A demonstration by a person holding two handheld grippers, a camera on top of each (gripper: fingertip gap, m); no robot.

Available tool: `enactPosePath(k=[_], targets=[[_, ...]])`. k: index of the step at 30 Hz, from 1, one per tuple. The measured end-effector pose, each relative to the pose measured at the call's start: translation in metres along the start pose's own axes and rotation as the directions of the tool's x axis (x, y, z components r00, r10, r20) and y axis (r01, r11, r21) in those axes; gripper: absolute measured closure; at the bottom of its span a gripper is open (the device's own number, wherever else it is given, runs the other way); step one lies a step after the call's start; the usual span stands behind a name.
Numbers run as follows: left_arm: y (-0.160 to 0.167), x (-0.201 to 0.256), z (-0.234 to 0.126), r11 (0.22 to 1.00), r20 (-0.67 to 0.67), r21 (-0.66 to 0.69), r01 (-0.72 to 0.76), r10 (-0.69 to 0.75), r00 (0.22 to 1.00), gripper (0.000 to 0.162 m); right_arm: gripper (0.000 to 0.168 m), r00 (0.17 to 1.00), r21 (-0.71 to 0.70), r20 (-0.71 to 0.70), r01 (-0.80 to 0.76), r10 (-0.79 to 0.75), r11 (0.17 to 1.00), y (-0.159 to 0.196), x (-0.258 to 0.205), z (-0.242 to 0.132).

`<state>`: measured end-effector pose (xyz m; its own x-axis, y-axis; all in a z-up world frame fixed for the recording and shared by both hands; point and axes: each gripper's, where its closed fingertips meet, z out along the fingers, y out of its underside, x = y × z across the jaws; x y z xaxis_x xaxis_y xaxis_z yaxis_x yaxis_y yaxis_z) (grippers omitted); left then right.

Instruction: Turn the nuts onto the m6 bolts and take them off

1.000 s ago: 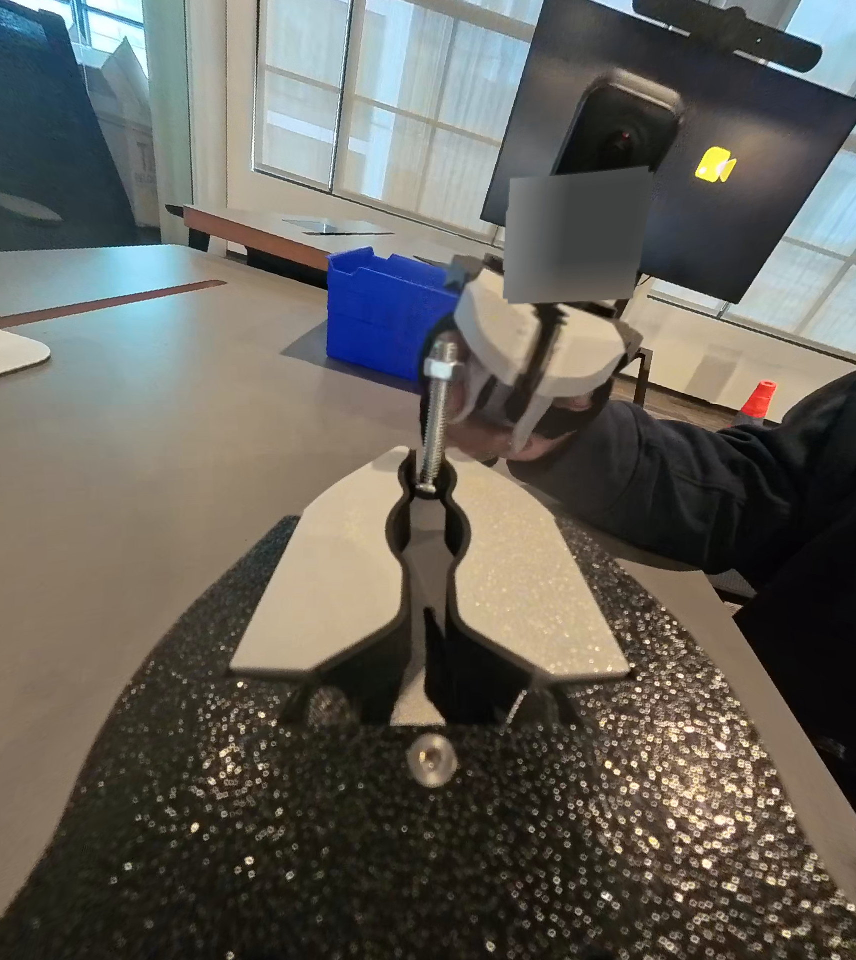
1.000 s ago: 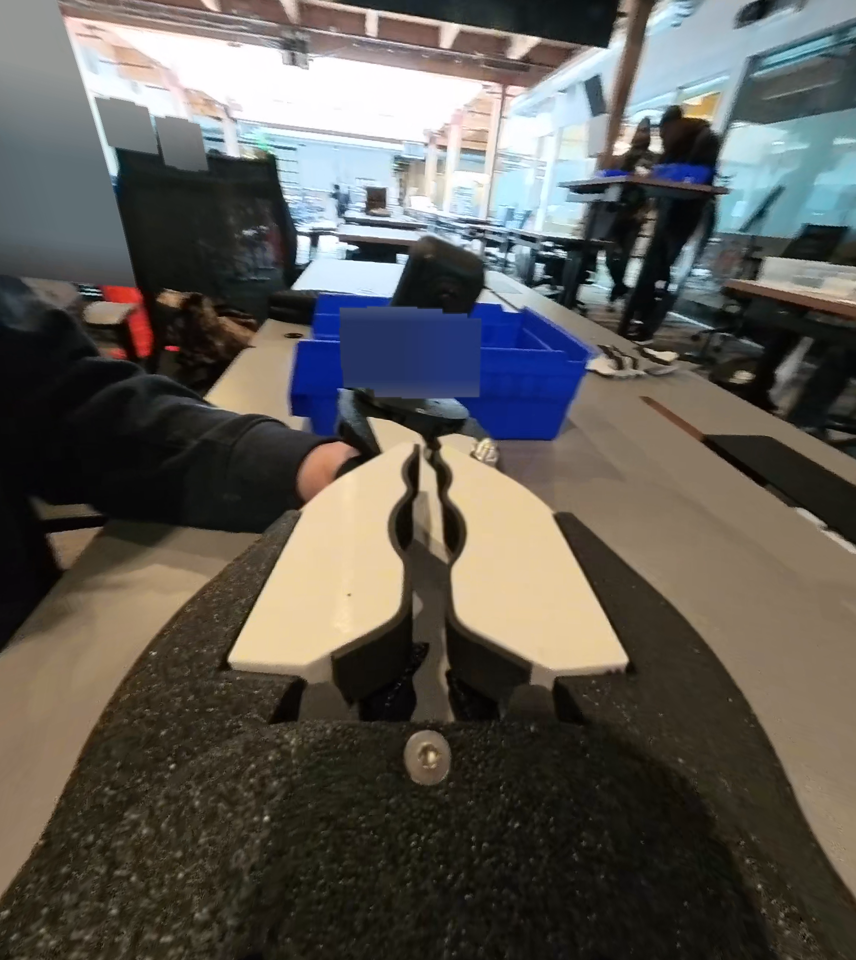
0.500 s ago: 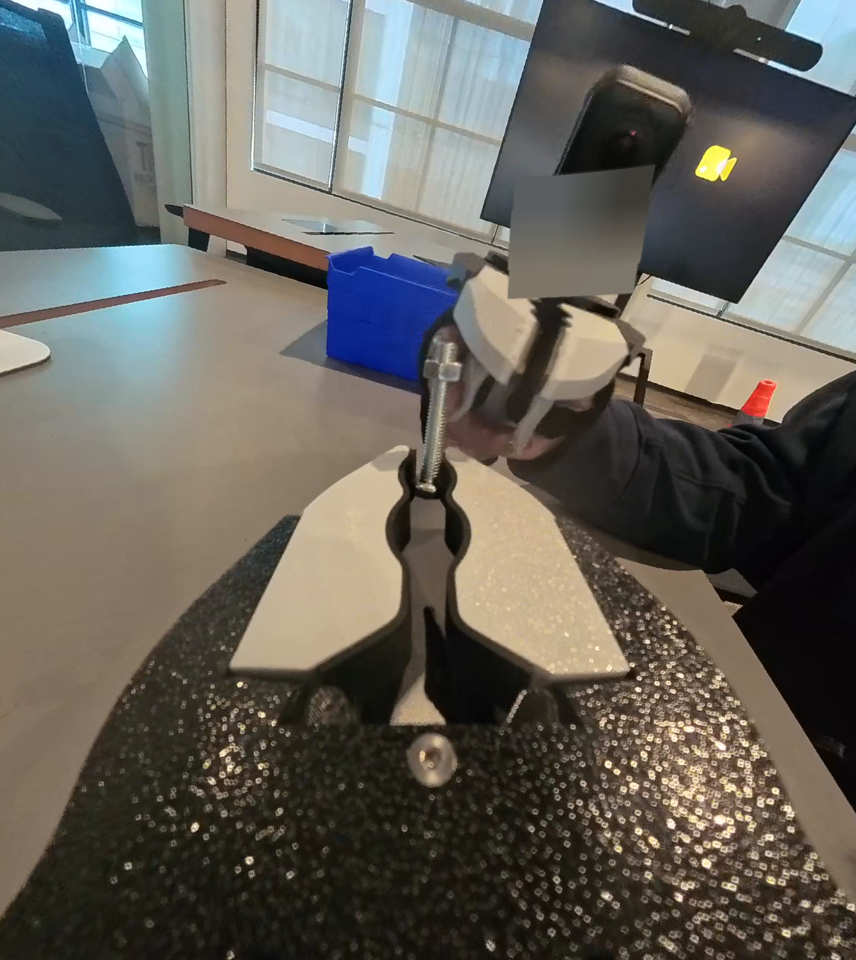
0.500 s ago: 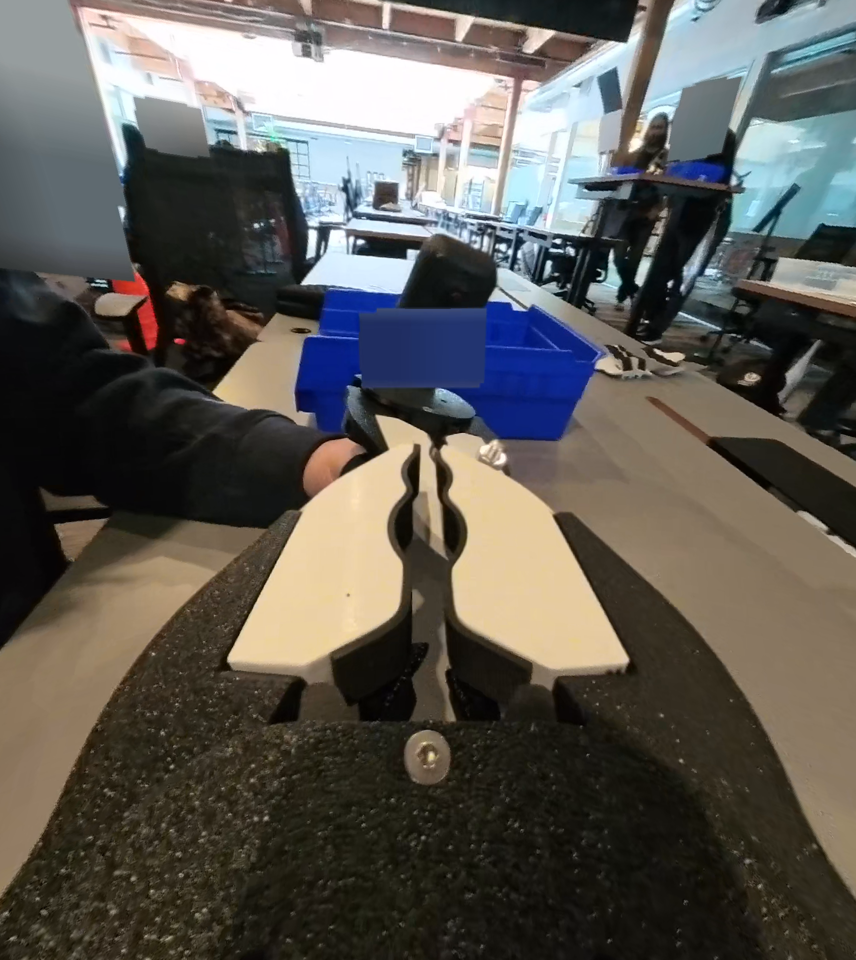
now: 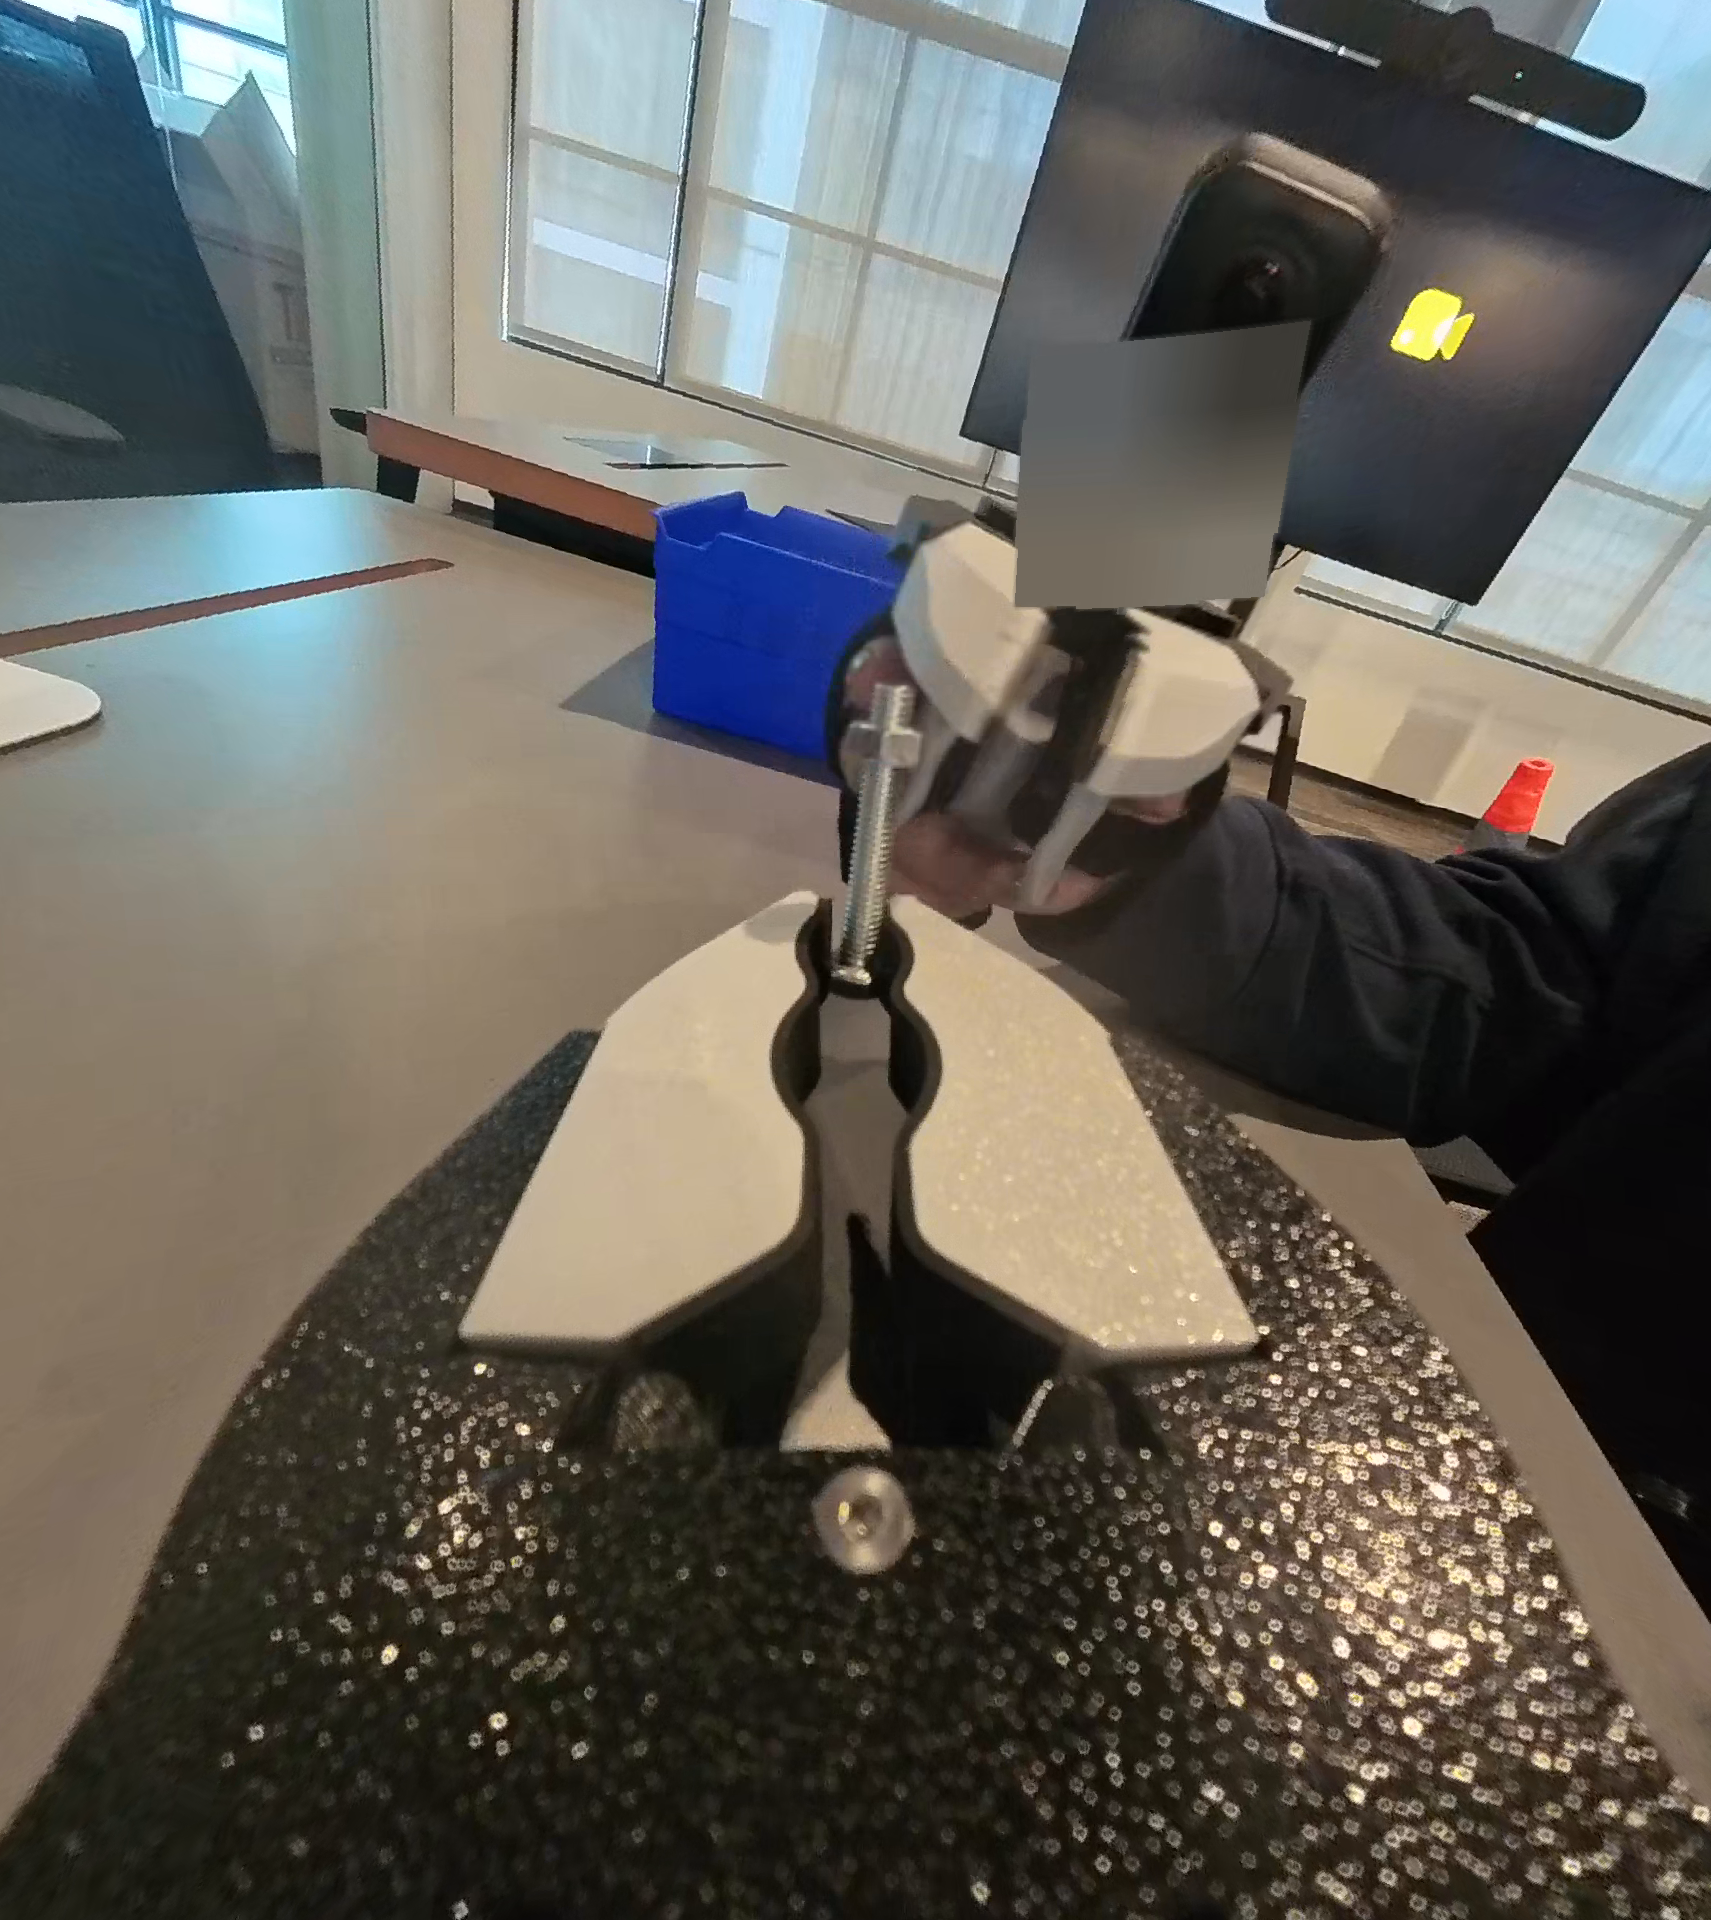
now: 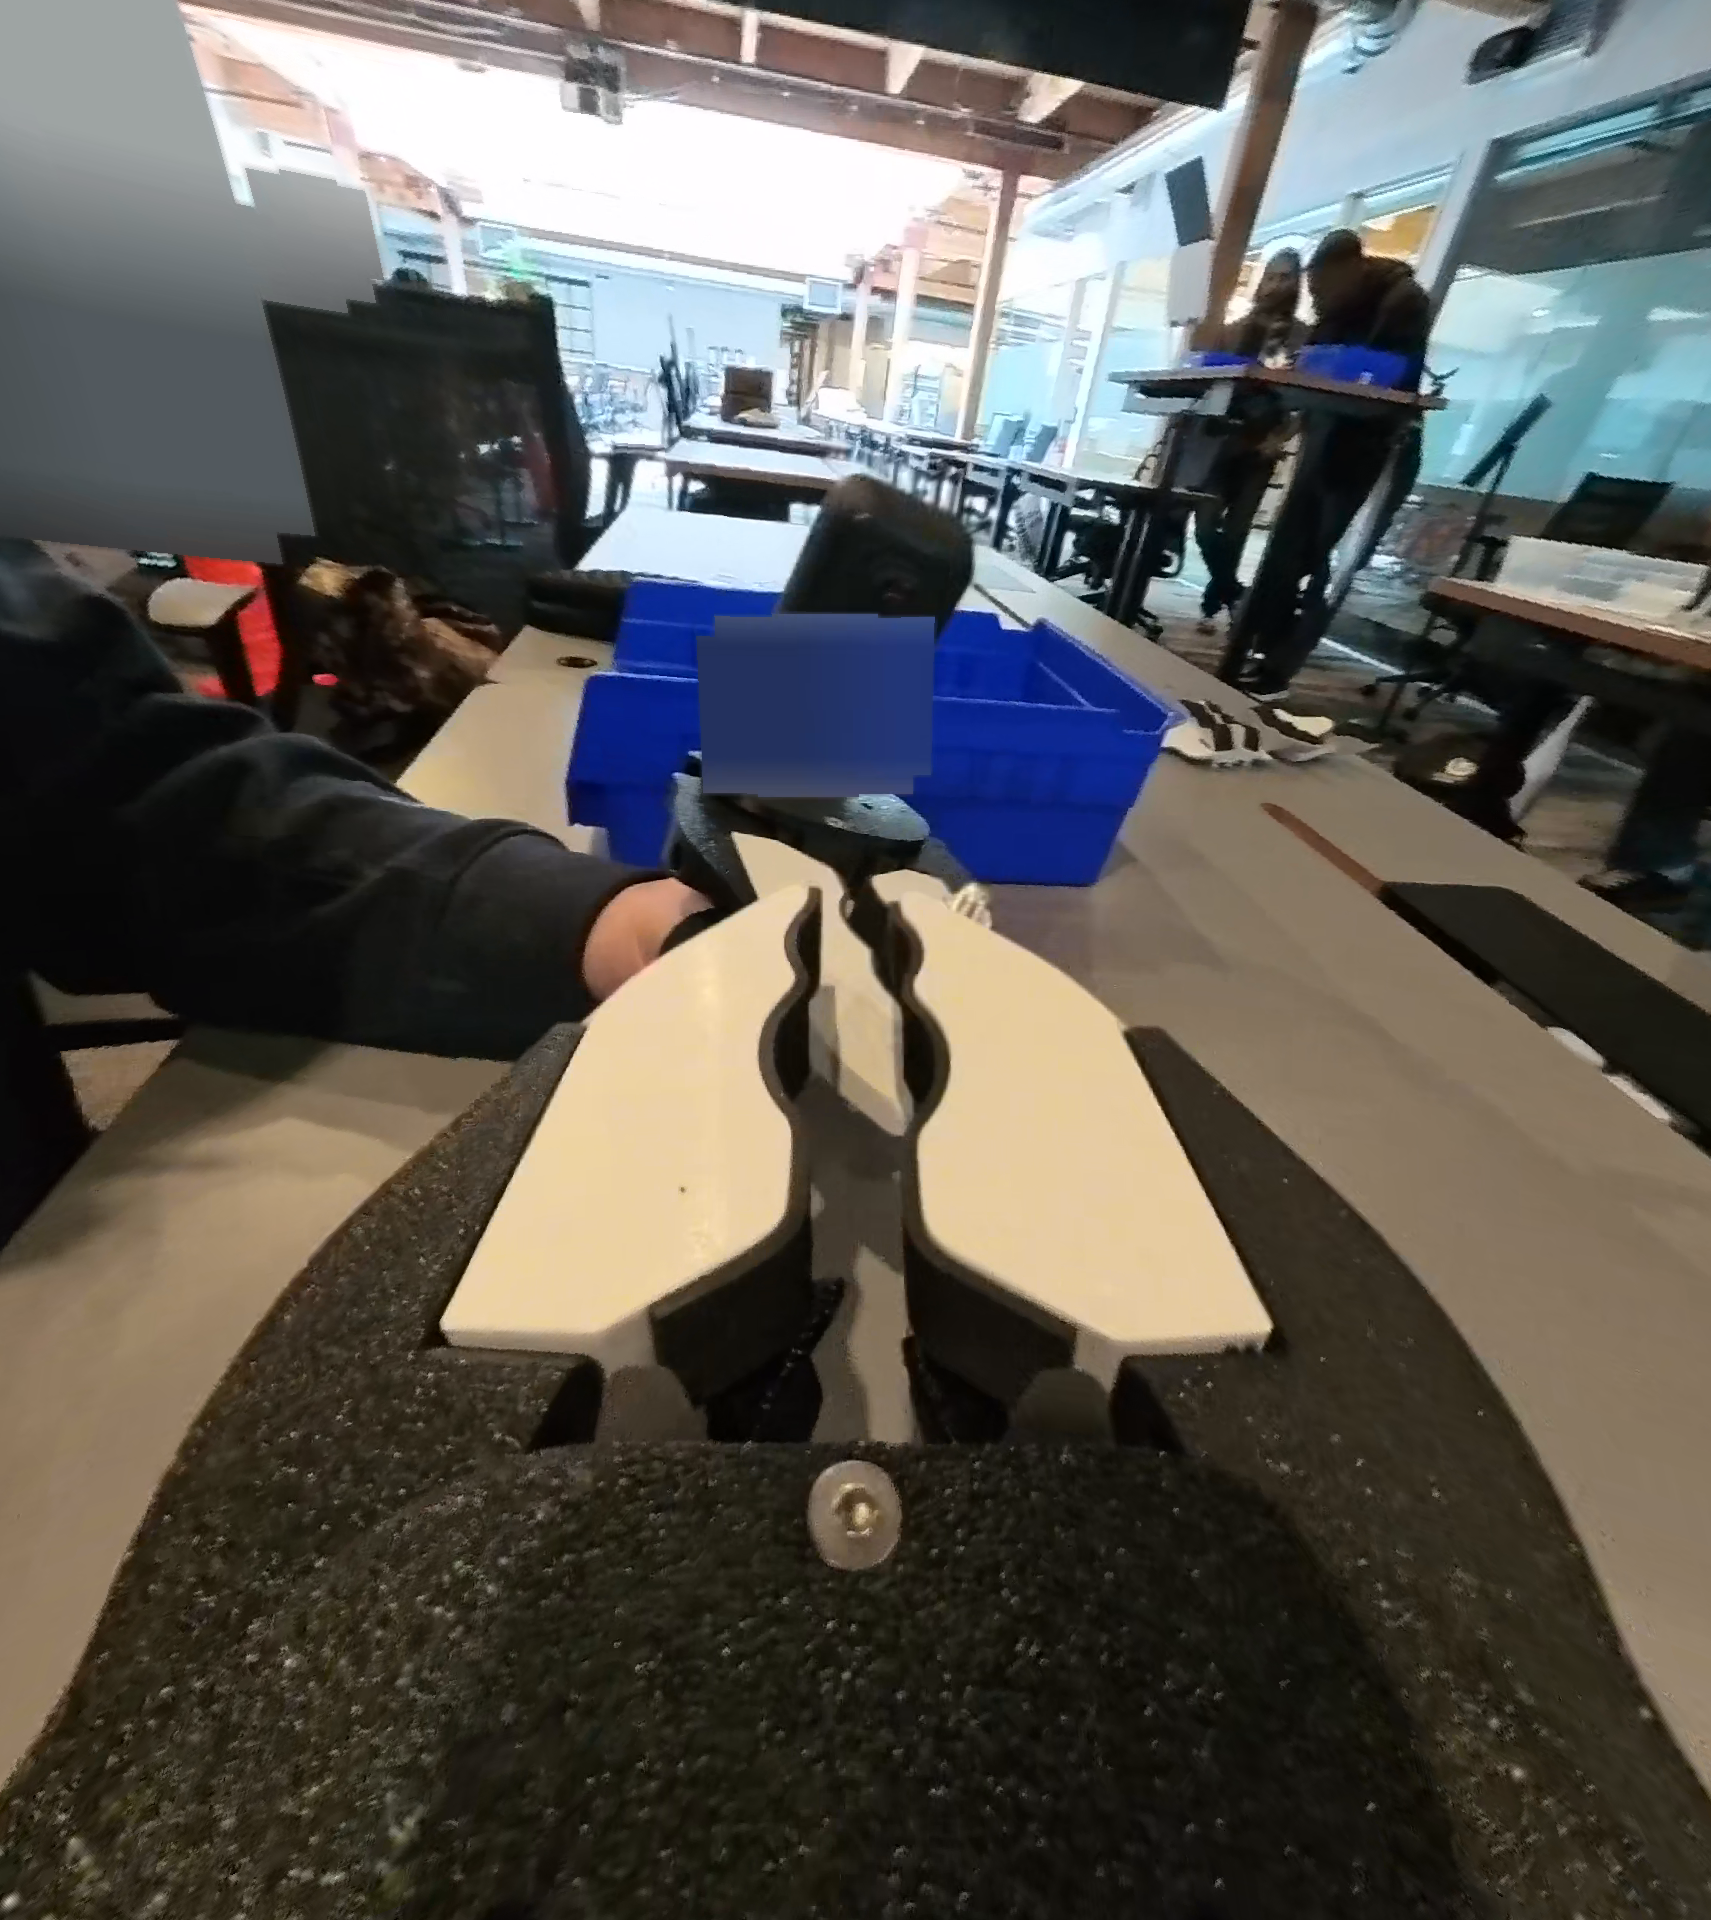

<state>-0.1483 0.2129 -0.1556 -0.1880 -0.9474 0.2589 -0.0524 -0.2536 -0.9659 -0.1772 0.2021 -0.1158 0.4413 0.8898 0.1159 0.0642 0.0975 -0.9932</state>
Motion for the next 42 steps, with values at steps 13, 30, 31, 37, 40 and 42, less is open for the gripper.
enactPosePath(k=[13,30,31,37,40,42], targets=[[0.000,0.000,0.000,1.000,0.000,0.000,0.001,-0.001,1.000,0.154,0.164,0.999,-0.007,0.038,-0.017,0.018,1.000,0.001,-0.004,0.000],[0.000,0.000,0.001,1.000,-0.001,-0.003,-0.001,0.001,1.000,0.154,0.153,0.997,-0.016,-0.077,0.005,-0.006,1.000,0.002,0.012,0.000],[0.000,0.000,0.001,1.000,-0.001,-0.003,-0.001,0.001,1.000,0.154,0.151,0.995,-0.021,-0.101,0.005,-0.007,1.000,0.003,0.015,0.000],[0.000,0.000,0.001,1.000,0.000,-0.003,-0.001,0.001,1.000,0.154,0.156,0.998,-0.039,-0.044,0.039,-0.041,0.998,0.005,0.004,0.003],[0.000,0.000,0.001,1.000,-0.001,-0.004,-0.002,0.002,1.000,0.154,0.160,0.999,-0.035,-0.032,0.014,-0.015,0.999,0.004,0.005,0.001],[0.000,0.000,0.001,1.000,-0.001,-0.004,-0.002,0.002,1.000,0.154,0.155,0.996,-0.023,-0.082,0.018,-0.020,1.000,0.003,0.012,0.000]])
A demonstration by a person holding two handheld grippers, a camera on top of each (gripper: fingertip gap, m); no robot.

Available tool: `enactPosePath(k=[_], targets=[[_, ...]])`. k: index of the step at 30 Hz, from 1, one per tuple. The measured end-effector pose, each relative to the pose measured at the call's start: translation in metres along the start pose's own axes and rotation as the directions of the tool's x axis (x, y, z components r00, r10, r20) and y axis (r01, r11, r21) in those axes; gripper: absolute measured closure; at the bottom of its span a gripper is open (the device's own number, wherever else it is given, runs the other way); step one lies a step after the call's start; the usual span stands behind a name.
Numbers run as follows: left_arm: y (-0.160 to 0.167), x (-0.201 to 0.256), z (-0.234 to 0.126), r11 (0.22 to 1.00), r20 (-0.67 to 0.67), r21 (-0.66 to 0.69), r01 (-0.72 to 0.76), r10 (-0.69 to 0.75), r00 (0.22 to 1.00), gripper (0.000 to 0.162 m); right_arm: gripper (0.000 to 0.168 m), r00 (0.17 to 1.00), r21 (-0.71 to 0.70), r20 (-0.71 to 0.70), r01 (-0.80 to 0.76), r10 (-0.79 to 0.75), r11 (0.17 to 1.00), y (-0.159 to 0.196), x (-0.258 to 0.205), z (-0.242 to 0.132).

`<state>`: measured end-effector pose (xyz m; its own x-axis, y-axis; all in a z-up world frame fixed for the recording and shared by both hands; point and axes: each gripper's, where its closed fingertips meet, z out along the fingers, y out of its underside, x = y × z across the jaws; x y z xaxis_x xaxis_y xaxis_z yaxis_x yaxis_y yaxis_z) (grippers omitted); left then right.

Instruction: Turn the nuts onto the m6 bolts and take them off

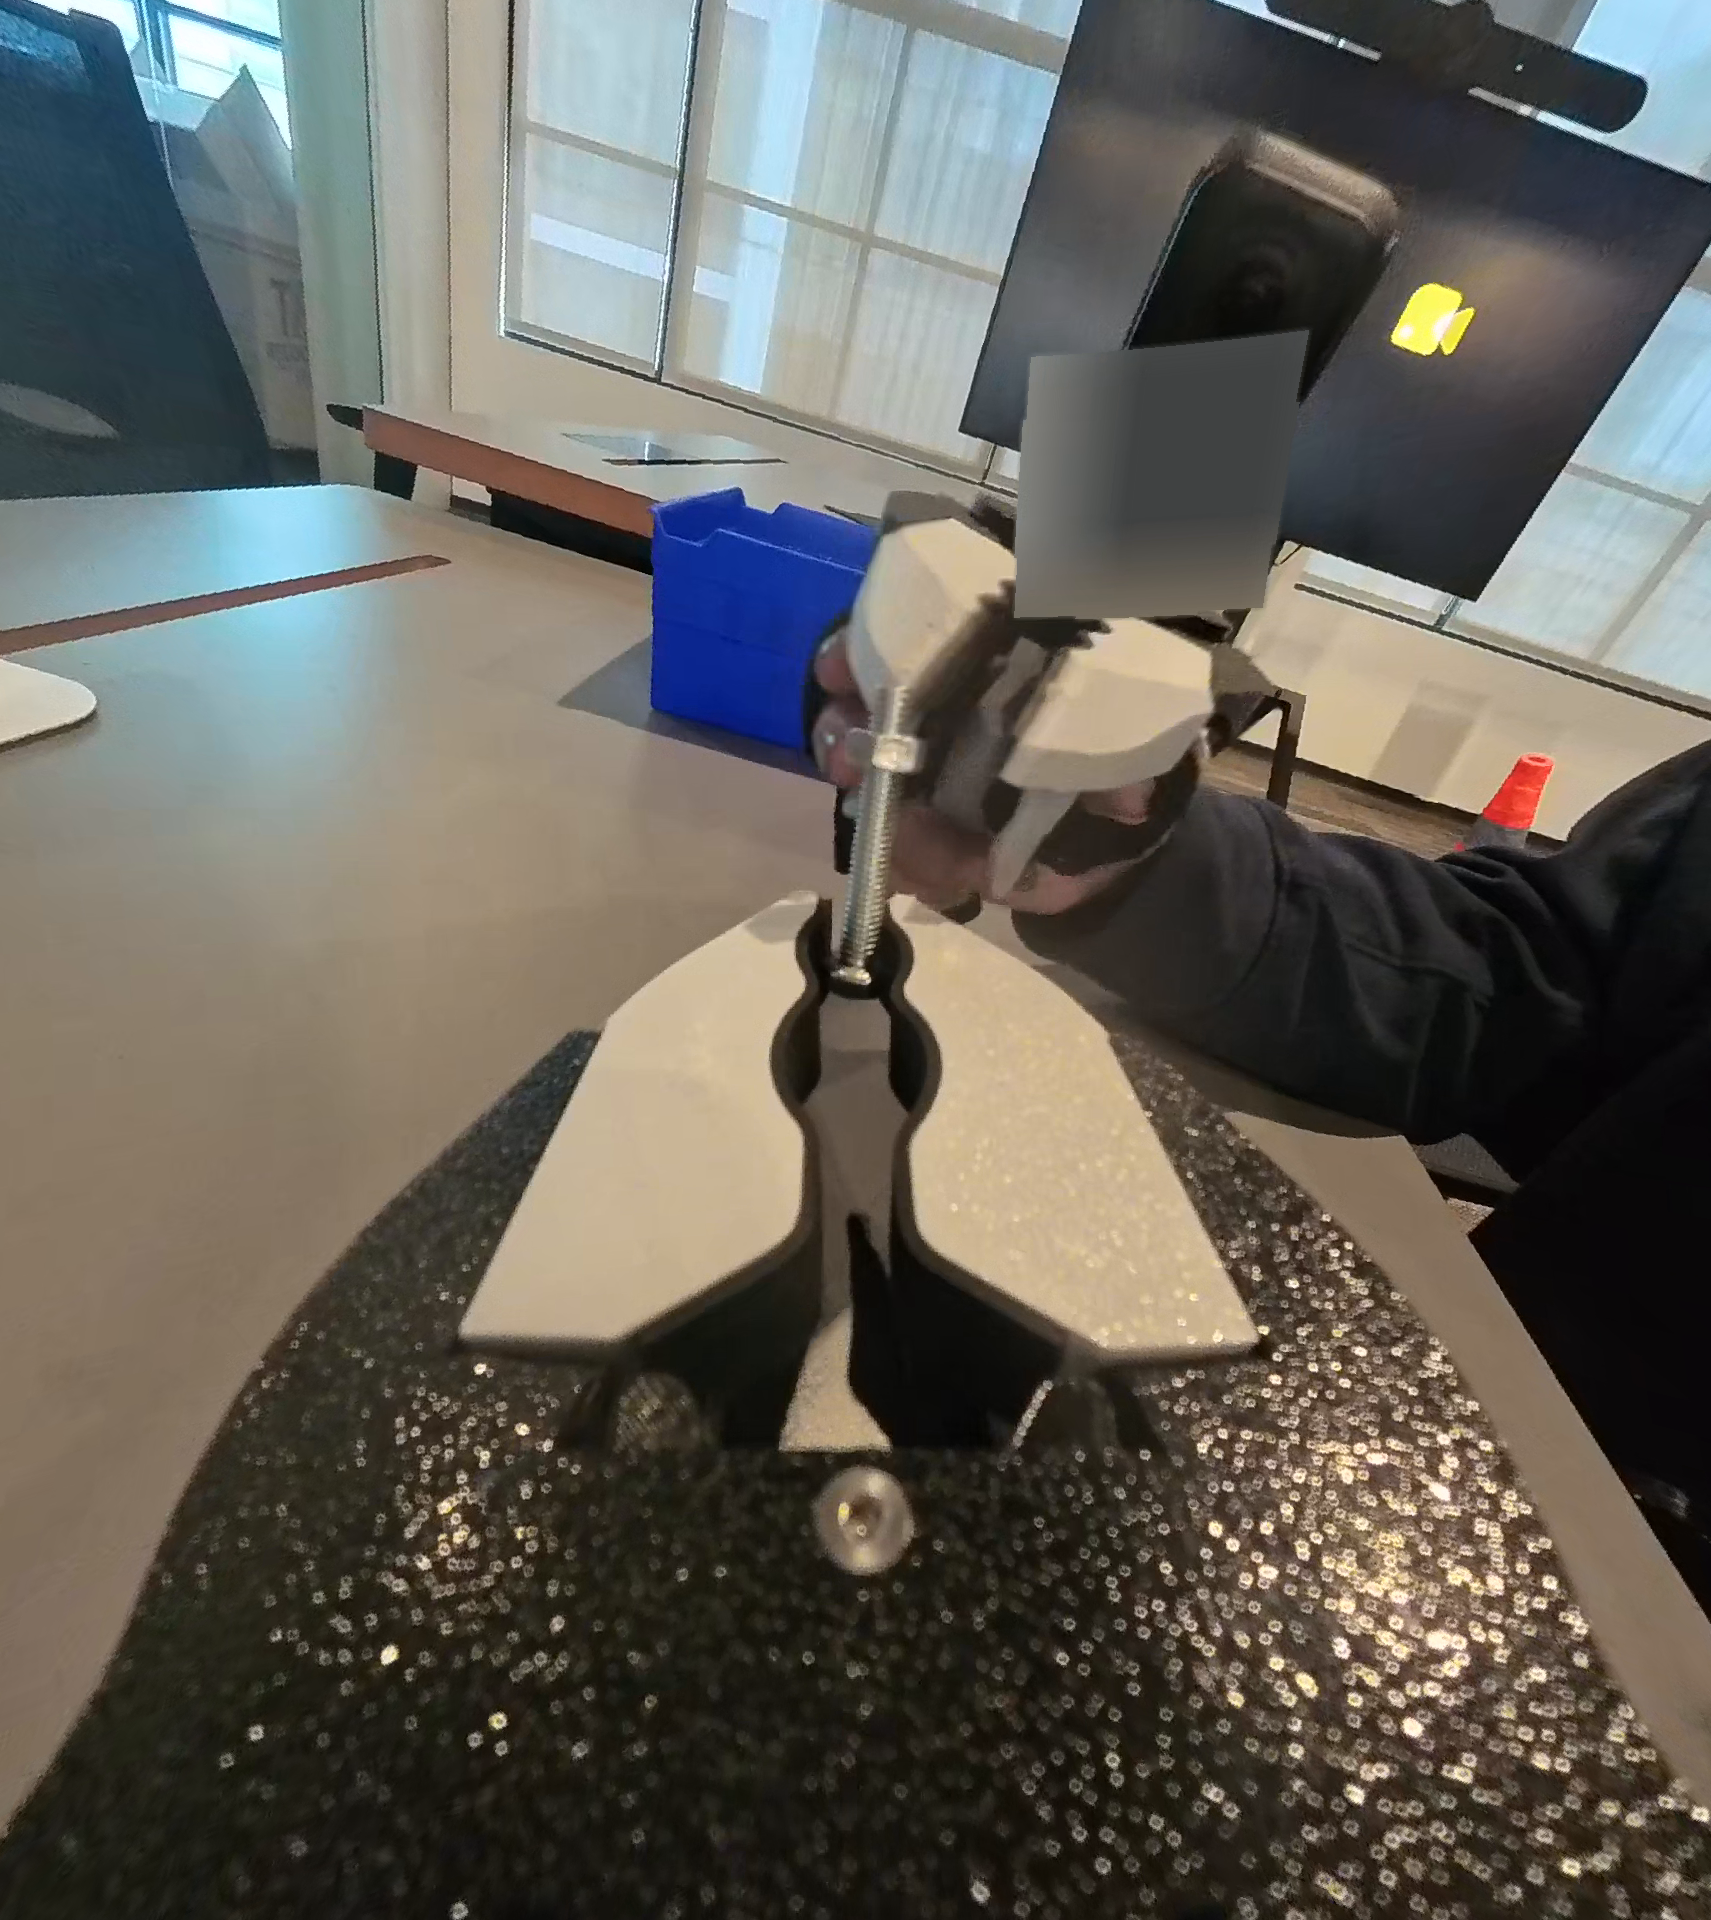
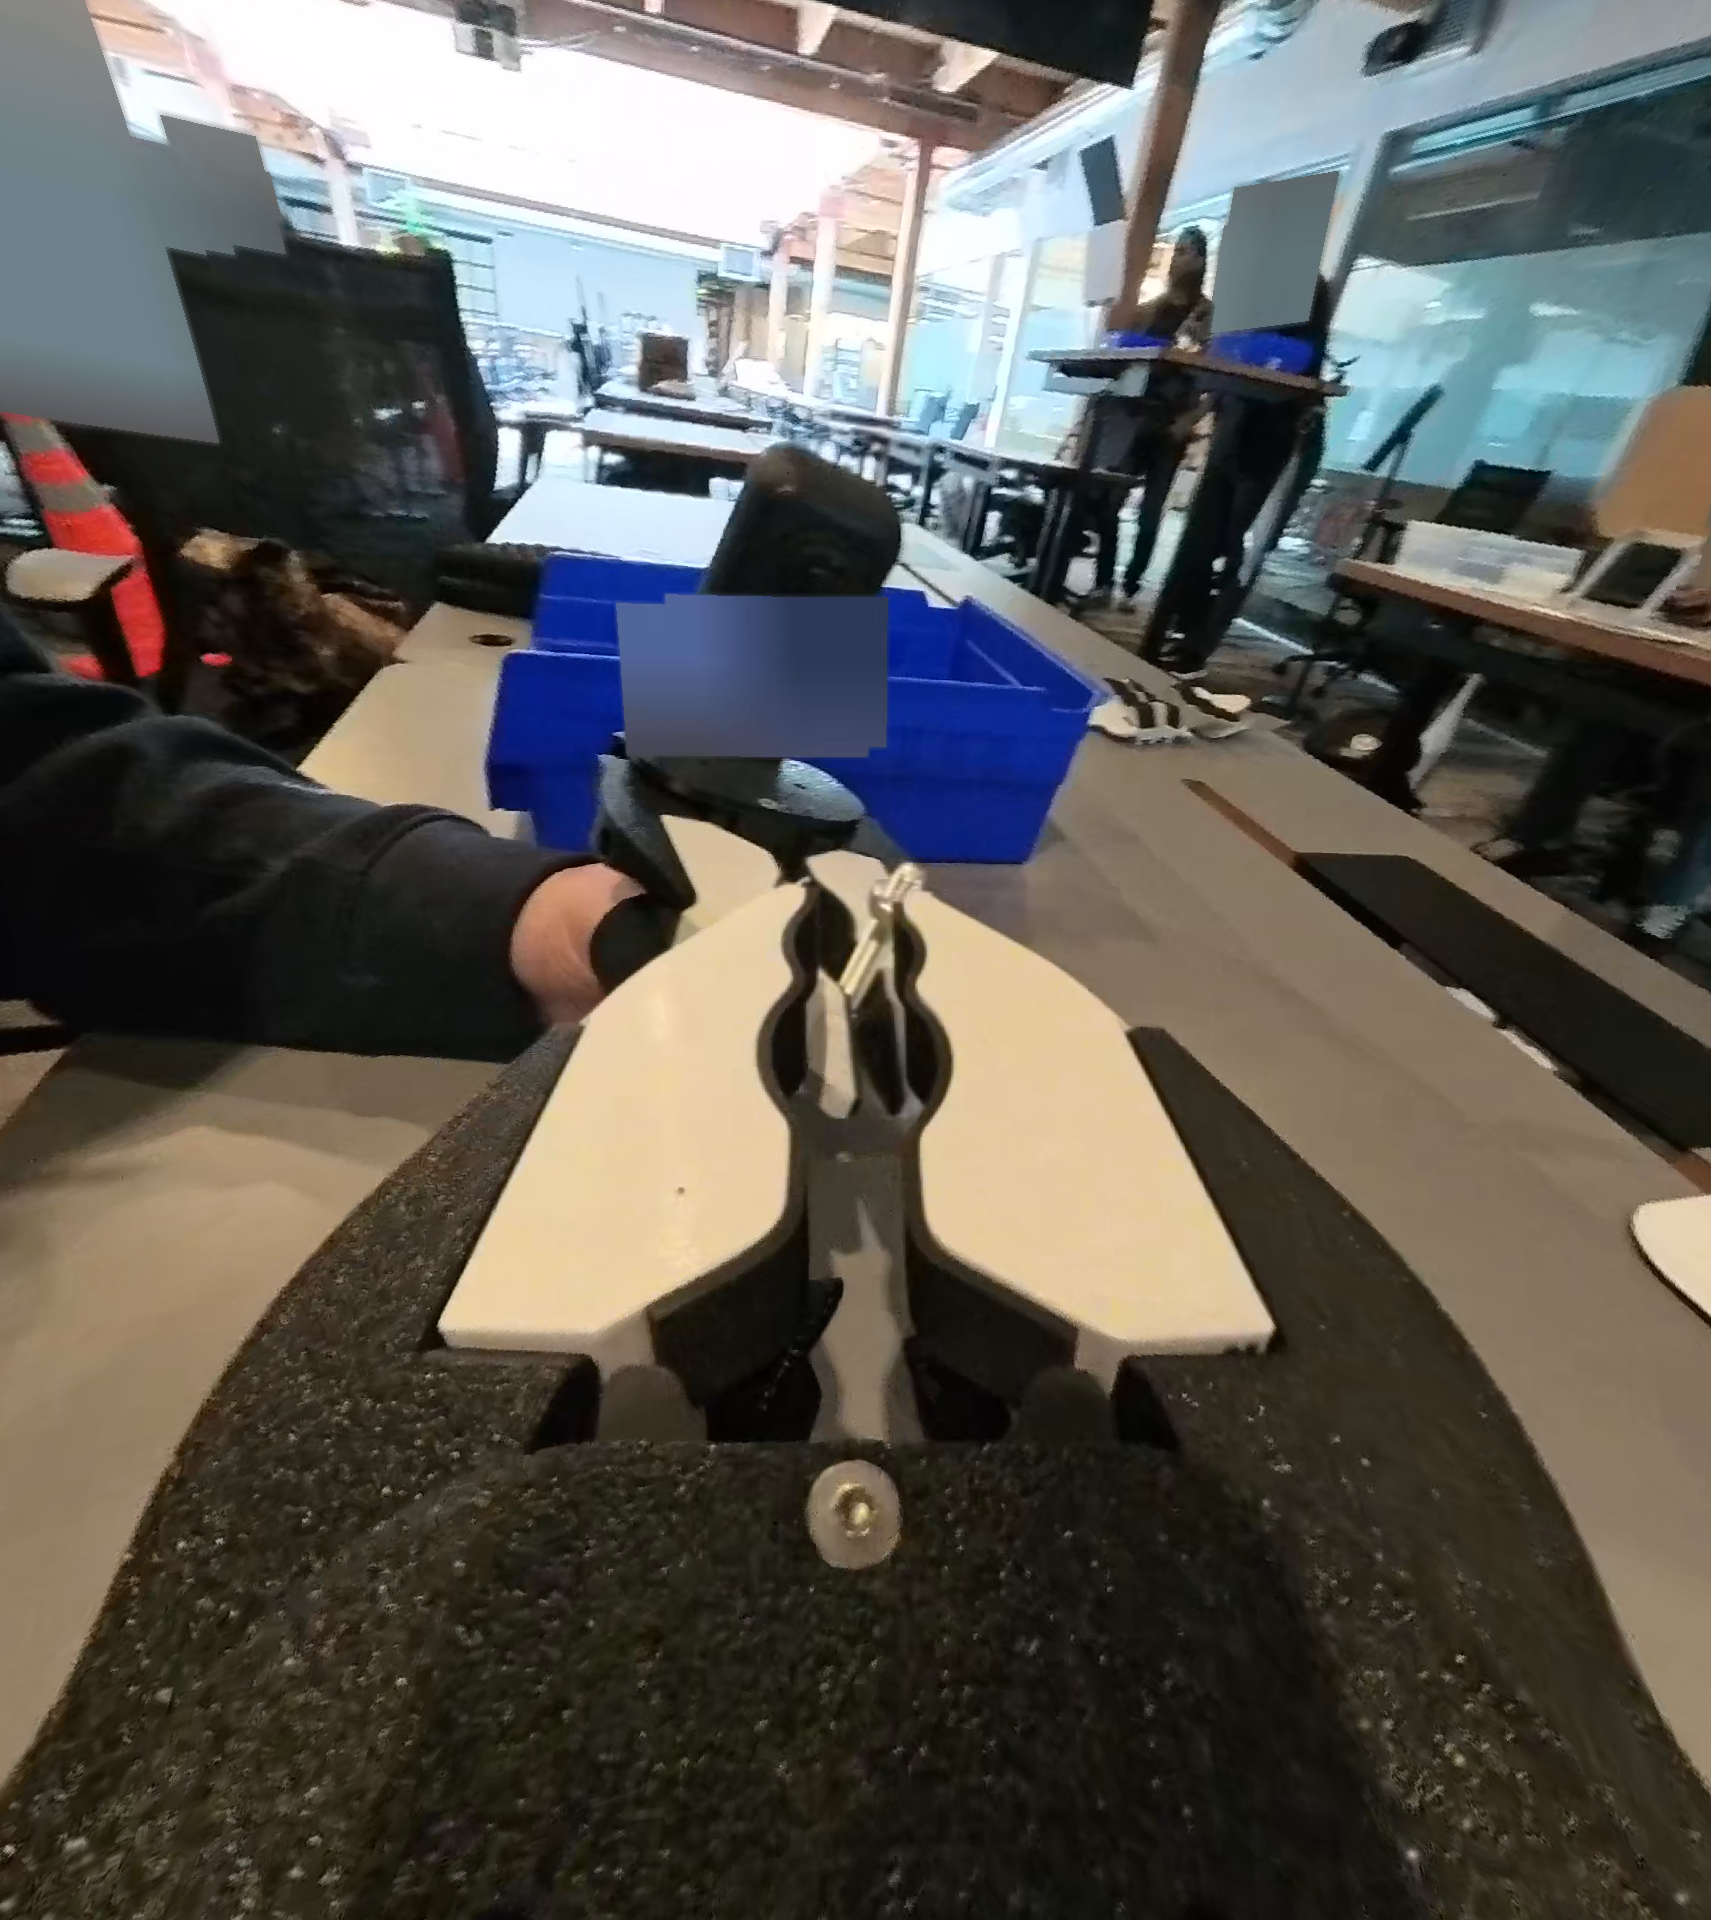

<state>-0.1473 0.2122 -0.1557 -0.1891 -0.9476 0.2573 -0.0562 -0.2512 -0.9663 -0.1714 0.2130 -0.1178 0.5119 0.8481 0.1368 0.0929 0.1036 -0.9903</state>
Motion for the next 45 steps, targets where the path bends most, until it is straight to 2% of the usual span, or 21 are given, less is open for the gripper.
enactPosePath(k=[3,5,8,10,17,19,21,23,27,31,32,35,36,43,45], targets=[[0.000,0.000,0.000,1.000,0.000,0.000,0.000,0.000,1.000,0.154,0.145,0.998,-0.004,-0.057,0.004,-0.004,1.000,0.002,0.008,0.002],[0.000,0.000,0.000,1.000,0.000,-0.001,0.000,0.000,1.000,0.154,0.144,0.999,-0.006,-0.044,0.007,-0.007,1.000,0.003,0.005,0.003],[0.000,0.000,0.000,1.000,0.000,0.000,0.000,0.000,1.000,0.154,0.163,0.998,-0.011,0.064,-0.011,0.012,1.000,0.002,-0.009,0.002],[0.000,0.000,0.000,1.000,0.000,-0.001,0.000,0.000,1.000,0.154,0.164,0.997,-0.008,0.069,-0.034,0.035,0.999,0.001,-0.008,0.000],[0.000,0.000,0.000,1.000,-0.001,-0.001,0.000,0.000,1.000,0.154,0.138,0.999,-0.001,-0.052,-0.013,0.013,1.000,0.002,0.007,0.002],[0.000,0.000,0.000,1.000,-0.001,0.000,0.000,0.000,1.000,0.154,0.143,1.000,-0.010,-0.006,-0.022,0.022,1.000,0.004,0.001,0.003],[0.000,0.000,0.000,1.000,-0.001,0.002,0.001,-0.001,1.000,0.154,0.160,0.995,-0.014,0.081,-0.049,0.050,0.999,0.003,-0.010,0.001],[0.000,0.000,0.000,1.000,-0.001,0.002,0.001,-0.001,1.000,0.154,0.161,0.992,-0.011,0.100,-0.074,0.075,0.997,0.002,-0.011,-0.001],[0.000,0.000,0.000,1.000,-0.002,0.001,0.002,-0.002,1.000,0.154,0.149,0.999,0.007,0.005,-0.050,0.050,0.999,0.002,0.002,-0.001],[0.000,0.000,-0.001,1.000,-0.003,0.000,0.003,-0.003,1.000,0.154,0.138,0.999,0.010,-0.017,-0.037,0.037,0.999,0.003,0.004,0.002],[0.000,0.000,-0.001,1.000,-0.002,0.001,0.003,-0.003,1.000,0.154,0.139,0.999,0.013,-0.005,-0.035,0.035,0.999,0.002,0.002,0.002],[0.000,0.000,-0.001,1.000,-0.003,0.001,0.004,-0.004,1.000,0.154,0.163,0.994,0.002,0.094,-0.057,0.056,0.998,0.002,-0.011,-0.001],[0.000,0.000,-0.001,1.000,-0.003,0.001,0.004,-0.004,1.000,0.154,0.163,0.993,0.003,0.100,-0.070,0.069,0.998,0.001,-0.011,-0.001],[0.000,0.000,-0.001,1.000,-0.004,0.002,0.006,-0.006,1.000,0.154,0.134,0.998,0.019,-0.044,-0.040,0.041,0.999,0.002,0.007,0.002],[0.000,0.000,-0.001,1.000,-0.004,0.002,0.007,-0.007,1.000,0.154,0.136,0.999,0.004,-0.018,-0.040,0.040,0.999,0.004,0.003,0.003]])
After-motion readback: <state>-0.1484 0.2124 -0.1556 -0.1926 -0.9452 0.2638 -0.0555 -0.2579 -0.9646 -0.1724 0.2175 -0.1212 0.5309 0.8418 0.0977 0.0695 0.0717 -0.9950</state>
